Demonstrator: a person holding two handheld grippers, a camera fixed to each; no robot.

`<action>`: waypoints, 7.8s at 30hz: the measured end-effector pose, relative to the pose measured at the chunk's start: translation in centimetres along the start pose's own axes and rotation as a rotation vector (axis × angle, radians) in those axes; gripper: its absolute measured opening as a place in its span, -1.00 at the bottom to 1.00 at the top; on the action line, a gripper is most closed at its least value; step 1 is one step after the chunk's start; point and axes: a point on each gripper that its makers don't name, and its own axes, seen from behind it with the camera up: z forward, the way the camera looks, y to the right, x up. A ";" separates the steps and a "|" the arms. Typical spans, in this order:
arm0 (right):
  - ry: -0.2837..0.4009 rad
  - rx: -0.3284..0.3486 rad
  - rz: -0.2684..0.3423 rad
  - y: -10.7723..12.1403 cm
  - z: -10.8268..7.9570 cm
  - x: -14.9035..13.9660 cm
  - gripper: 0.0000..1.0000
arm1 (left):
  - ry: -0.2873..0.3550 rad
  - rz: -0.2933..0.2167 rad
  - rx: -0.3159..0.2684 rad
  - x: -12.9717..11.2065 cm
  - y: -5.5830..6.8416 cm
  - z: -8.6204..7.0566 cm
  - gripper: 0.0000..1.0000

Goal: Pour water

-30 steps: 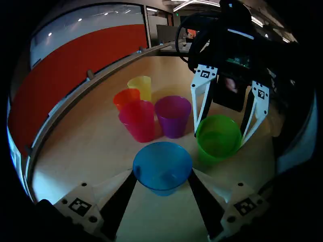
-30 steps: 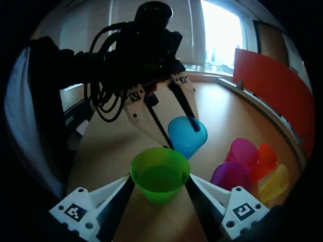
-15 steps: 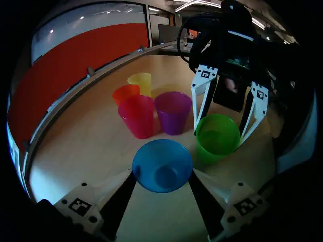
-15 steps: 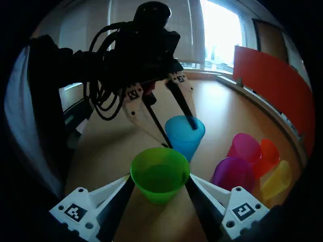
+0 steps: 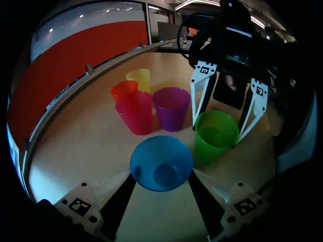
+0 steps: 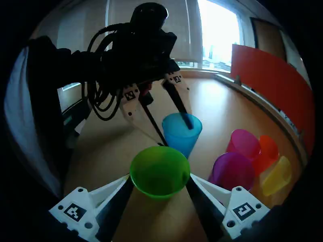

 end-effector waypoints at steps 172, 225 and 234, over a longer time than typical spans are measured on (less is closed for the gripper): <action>0.653 -1.370 0.375 15.7 -31.5 0.6 0.96 | 0.712 -0.523 1.043 -1.1 -12.5 -18.8 0.72; 0.661 -1.384 0.404 15.3 -32.3 -0.4 0.96 | 0.641 -0.510 1.070 -3.4 -11.7 -15.8 0.73; 0.651 -1.387 0.385 14.9 -31.9 -0.4 0.96 | 0.640 -0.510 1.069 -3.4 -11.7 -15.8 0.85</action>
